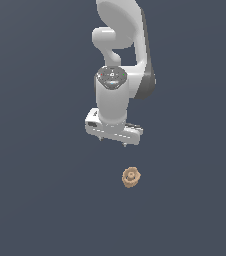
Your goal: Pick up the object and move it to a goal position.
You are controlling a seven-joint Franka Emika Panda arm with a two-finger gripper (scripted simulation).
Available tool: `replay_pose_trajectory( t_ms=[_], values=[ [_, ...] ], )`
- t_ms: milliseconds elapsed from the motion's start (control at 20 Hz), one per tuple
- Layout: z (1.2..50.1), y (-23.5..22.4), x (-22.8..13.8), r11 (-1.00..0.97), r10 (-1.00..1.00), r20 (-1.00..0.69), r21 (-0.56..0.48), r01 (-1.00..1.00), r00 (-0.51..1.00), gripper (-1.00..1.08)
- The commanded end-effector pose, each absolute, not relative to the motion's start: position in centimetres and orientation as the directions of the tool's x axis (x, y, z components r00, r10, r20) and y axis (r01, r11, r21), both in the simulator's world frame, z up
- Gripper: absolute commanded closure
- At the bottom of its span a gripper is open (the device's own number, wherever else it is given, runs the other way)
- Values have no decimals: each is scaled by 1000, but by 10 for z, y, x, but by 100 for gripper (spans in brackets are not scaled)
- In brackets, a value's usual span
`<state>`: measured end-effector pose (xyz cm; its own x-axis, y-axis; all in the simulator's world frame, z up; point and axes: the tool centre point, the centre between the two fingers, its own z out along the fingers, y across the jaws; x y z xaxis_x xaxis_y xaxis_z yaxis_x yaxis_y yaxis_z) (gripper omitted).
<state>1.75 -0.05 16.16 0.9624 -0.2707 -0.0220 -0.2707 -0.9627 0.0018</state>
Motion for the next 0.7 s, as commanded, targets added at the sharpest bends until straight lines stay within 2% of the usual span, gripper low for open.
replay_pose_trajectory(
  t_ms=[0, 650],
  values=[
    [158, 4, 26, -946, -325, -21, 2, -325, 945, -92],
    [136, 29, 71, -799, -601, -14, 3, -601, 799, -92]
  ],
)
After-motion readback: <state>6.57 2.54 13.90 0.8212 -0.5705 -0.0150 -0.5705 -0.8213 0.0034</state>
